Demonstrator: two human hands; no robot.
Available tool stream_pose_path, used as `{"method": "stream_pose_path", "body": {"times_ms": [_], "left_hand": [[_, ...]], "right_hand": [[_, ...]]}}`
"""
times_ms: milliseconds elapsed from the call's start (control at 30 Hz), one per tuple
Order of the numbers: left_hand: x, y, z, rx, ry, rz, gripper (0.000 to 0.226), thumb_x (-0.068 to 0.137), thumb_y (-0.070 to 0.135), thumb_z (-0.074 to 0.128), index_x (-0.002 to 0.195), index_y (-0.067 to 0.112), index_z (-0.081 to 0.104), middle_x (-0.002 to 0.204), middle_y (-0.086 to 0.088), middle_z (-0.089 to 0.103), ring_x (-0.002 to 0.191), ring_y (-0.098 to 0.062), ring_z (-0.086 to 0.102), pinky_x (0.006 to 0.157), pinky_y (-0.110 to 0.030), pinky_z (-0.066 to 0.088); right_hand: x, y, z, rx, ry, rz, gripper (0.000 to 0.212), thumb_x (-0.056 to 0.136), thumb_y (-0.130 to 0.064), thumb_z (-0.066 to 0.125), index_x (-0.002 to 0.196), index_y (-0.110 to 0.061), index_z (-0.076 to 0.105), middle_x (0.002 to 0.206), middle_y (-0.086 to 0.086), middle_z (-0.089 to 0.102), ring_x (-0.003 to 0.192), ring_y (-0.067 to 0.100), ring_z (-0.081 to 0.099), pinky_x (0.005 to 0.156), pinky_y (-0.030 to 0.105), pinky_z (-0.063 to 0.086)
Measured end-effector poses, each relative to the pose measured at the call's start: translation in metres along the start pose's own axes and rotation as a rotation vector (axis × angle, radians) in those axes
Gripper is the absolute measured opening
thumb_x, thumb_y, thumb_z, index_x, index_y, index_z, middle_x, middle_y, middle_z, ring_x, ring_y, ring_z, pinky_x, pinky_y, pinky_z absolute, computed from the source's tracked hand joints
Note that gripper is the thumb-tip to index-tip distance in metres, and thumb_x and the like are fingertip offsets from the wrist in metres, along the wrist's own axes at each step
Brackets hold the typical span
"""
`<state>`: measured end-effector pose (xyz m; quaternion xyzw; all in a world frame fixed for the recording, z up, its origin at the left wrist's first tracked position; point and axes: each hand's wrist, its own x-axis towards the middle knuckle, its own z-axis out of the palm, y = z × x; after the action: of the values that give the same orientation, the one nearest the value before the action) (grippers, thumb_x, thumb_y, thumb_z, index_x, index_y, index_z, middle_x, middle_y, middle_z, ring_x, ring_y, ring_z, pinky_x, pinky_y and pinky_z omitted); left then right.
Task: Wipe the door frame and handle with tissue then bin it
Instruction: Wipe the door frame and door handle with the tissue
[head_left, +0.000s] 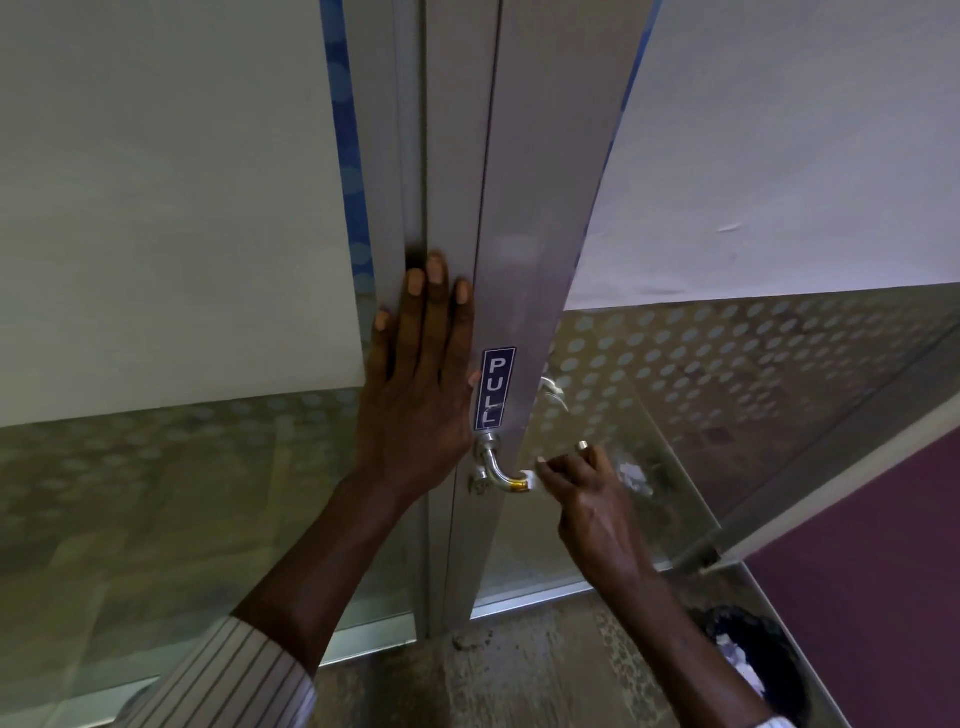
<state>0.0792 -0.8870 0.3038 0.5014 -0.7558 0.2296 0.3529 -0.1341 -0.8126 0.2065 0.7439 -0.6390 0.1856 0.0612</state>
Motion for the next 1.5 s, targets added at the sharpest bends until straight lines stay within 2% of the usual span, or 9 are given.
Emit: {"method": "stream_pose_path", "body": {"times_ms": [133, 200, 300, 500, 600, 867, 1067, 1333, 1500], "left_hand": [[-0.001, -0.001, 0.0, -0.007, -0.005, -0.009, 0.09, 0.111, 0.035, 0.052, 0.168, 0.01, -0.013, 0.171, -0.008, -0.041, 0.163, -0.025, -0.033, 0.133, -0.044, -0.023], [-0.001, -0.001, 0.0, -0.011, -0.011, -0.011, 0.086, 0.112, 0.037, 0.048, 0.168, 0.009, -0.011, 0.171, -0.008, -0.04, 0.163, -0.025, -0.033, 0.133, -0.043, -0.024], [-0.001, -0.001, -0.001, -0.012, -0.012, -0.006, 0.082, 0.113, 0.039, 0.042, 0.169, 0.009, -0.01, 0.172, -0.008, -0.039, 0.162, -0.024, -0.034, 0.132, -0.043, -0.024], [-0.001, -0.001, 0.001, -0.017, 0.001, -0.004, 0.083, 0.113, 0.035, 0.047, 0.169, 0.007, -0.007, 0.172, -0.008, -0.038, 0.163, -0.024, -0.032, 0.133, -0.043, -0.023], [-0.001, -0.001, 0.001, -0.022, 0.007, 0.0, 0.083, 0.113, 0.033, 0.048, 0.169, 0.008, -0.008, 0.172, -0.007, -0.039, 0.163, -0.025, -0.032, 0.133, -0.043, -0.022], [-0.001, -0.001, 0.001, -0.003, 0.017, 0.002, 0.089, 0.11, 0.031, 0.053, 0.168, 0.01, -0.011, 0.172, -0.008, -0.039, 0.163, -0.025, -0.031, 0.133, -0.044, -0.023], [-0.001, -0.001, 0.002, 0.007, 0.02, 0.002, 0.084, 0.112, 0.035, 0.047, 0.169, 0.009, -0.009, 0.173, -0.009, -0.038, 0.164, -0.025, -0.031, 0.134, -0.044, -0.021], [-0.002, -0.002, 0.002, -0.002, 0.006, -0.002, 0.082, 0.113, 0.037, 0.045, 0.169, 0.008, -0.007, 0.173, -0.01, -0.035, 0.164, -0.026, -0.03, 0.134, -0.044, -0.021], [-0.002, -0.002, 0.002, 0.002, 0.023, 0.0, 0.084, 0.111, 0.034, 0.05, 0.169, 0.008, -0.006, 0.174, -0.009, -0.035, 0.165, -0.026, -0.028, 0.134, -0.044, -0.02]], "right_hand": [[0.006, -0.048, 0.001, 0.007, -0.017, -0.026, 0.045, 0.082, -0.008, 0.043, 0.113, -0.016, 0.076, 0.093, 0.004, 0.071, 0.093, 0.027, 0.057, 0.057, 0.034, 0.05], [0.009, -0.072, 0.002, -0.026, -0.027, 0.013, 0.032, 0.078, -0.005, 0.067, 0.108, -0.012, 0.077, 0.089, 0.006, 0.07, 0.09, 0.028, 0.062, 0.061, 0.034, 0.051], [0.01, -0.088, 0.008, -0.046, -0.052, 0.119, 0.042, 0.071, 0.0, 0.083, 0.112, -0.005, 0.076, 0.091, 0.009, 0.07, 0.091, 0.03, 0.062, 0.058, 0.035, 0.053], [-0.015, -0.041, 0.007, -0.05, -0.056, -0.027, 0.059, 0.085, -0.002, 0.035, 0.134, -0.005, 0.067, 0.119, 0.008, 0.07, 0.1, 0.03, 0.062, 0.065, 0.035, 0.061], [-0.016, 0.001, 0.0, -0.107, -0.03, -0.041, 0.064, 0.081, 0.0, 0.032, 0.134, 0.0, 0.067, 0.124, 0.012, 0.07, 0.111, 0.032, 0.055, 0.077, 0.04, 0.065], [-0.005, 0.015, -0.009, -0.12, 0.102, -0.061, 0.055, 0.085, -0.004, 0.035, 0.121, -0.002, 0.077, 0.107, 0.008, 0.077, 0.103, 0.026, 0.058, 0.065, 0.025, 0.048], [-0.015, -0.024, 0.019, -0.053, 0.081, 0.019, 0.065, 0.071, 0.009, 0.046, 0.131, -0.002, 0.071, 0.124, 0.013, 0.076, 0.111, 0.033, 0.068, 0.088, 0.044, 0.059], [-0.013, -0.055, 0.031, -0.079, 0.056, -0.055, 0.06, 0.087, -0.003, 0.036, 0.138, -0.003, 0.067, 0.132, 0.012, 0.074, 0.122, 0.031, 0.071, 0.102, 0.046, 0.058], [-0.027, -0.01, 0.031, -0.114, 0.129, -0.054, 0.075, 0.077, 0.007, 0.034, 0.145, -0.004, 0.062, 0.149, 0.013, 0.065, 0.141, 0.031, 0.06, 0.112, 0.045, 0.046]]}}
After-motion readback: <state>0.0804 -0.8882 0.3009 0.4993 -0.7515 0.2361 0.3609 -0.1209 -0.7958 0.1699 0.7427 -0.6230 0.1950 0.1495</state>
